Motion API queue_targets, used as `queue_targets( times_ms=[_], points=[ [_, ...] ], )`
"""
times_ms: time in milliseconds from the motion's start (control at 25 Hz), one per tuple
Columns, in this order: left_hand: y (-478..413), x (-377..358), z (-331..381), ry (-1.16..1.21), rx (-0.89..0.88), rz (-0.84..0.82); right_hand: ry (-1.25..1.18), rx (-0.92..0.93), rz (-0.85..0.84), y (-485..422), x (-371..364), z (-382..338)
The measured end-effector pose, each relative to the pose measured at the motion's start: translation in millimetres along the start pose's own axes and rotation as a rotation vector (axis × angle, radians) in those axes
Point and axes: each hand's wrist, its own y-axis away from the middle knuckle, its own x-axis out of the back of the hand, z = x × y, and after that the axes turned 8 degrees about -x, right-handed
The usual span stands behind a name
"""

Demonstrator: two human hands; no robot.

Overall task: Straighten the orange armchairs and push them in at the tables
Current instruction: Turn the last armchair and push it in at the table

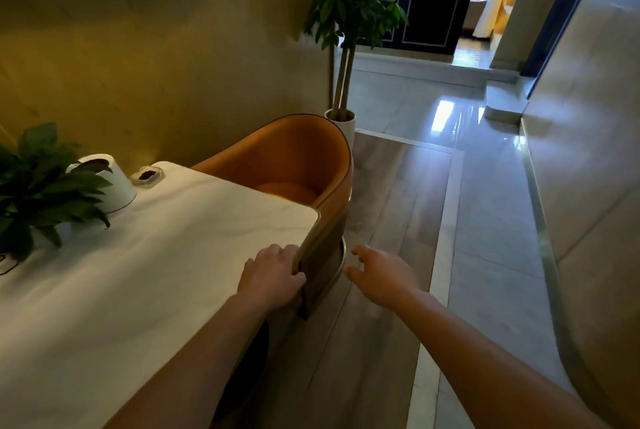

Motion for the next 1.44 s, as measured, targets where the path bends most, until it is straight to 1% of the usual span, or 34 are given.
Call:
queue_targets(
  times_ms=[240,480,680,920,1120,1280,1440],
  points=[
    [-131.8,-2.8,13.8,0.03,0.025,-0.013,0.029,0.031,-0.05,-125.1,30.0,39.0],
    [-261.3,9.0,33.5,0.093,0.031,-0.008,0.078,0.017,-0.096,-251.5,68.5,66.1],
    [-357.6,13.7,48.7,0.093,0.066,0.012,0.07,0.113,-0.141,-361.8,97.3,89.1],
    [-485.1,6.0,77.8,0.094,0.244,-0.005,0.067,0.304,-0.218,-525.8,122.6,125.8],
    [-568.7,12.1,96.2,0.127,0.398,0.015,0.139,0.473,-0.328,-641.0,143.1,137.7],
    [-632.7,17.8,86.6,0.138,0.513,0.036,0.158,0.55,-0.377,-735.5,133.4,126.2],
    [-693.9,19.1,56.9,0.159,0.606,0.069,0.185,0.651,-0.415,-815.9,119.3,91.6]
  ],
)
